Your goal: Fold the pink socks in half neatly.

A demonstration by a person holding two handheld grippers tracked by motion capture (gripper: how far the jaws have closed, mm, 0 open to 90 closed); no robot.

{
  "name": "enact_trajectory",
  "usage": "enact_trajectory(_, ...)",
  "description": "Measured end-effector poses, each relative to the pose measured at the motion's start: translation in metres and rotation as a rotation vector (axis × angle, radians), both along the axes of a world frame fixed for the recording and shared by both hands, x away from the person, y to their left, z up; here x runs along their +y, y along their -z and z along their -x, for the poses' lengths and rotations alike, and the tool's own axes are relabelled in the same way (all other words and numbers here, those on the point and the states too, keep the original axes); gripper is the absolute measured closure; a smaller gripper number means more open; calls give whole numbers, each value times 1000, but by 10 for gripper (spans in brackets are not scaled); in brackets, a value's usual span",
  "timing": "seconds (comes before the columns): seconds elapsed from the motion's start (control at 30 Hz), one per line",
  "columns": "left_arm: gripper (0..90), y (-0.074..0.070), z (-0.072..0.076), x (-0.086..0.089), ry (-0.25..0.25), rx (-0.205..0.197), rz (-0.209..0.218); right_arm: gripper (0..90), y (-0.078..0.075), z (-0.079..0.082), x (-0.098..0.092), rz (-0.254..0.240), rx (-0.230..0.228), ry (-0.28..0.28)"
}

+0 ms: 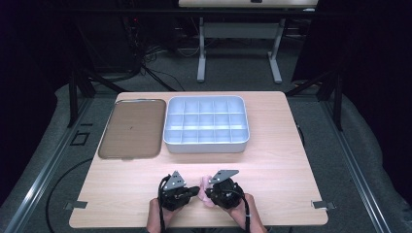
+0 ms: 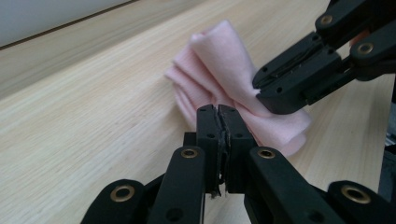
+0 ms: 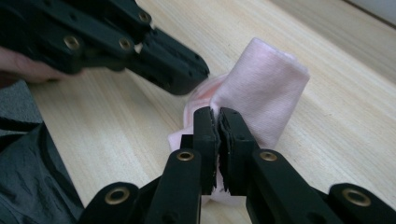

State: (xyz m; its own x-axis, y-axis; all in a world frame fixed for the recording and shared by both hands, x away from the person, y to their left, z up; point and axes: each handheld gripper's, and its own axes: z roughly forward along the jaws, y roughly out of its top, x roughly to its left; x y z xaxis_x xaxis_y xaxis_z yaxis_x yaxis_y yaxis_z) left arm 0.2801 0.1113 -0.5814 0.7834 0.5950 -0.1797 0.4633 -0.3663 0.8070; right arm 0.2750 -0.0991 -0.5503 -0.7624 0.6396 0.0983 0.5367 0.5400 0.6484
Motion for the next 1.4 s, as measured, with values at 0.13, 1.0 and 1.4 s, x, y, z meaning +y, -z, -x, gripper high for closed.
enact_trajectory(0.13,875,-11,0,6,-9,-26,27,858,6,-3,2,9,7,-7)
enact_trajectory(1.0,900,-15,-35,-36,25,32,-101,826,12,-5,-2,-45,4,-10)
enact_trajectory(1.4,900,-12,-35,-34,1,45,-92,824,9,7,-1,-10,11,-43)
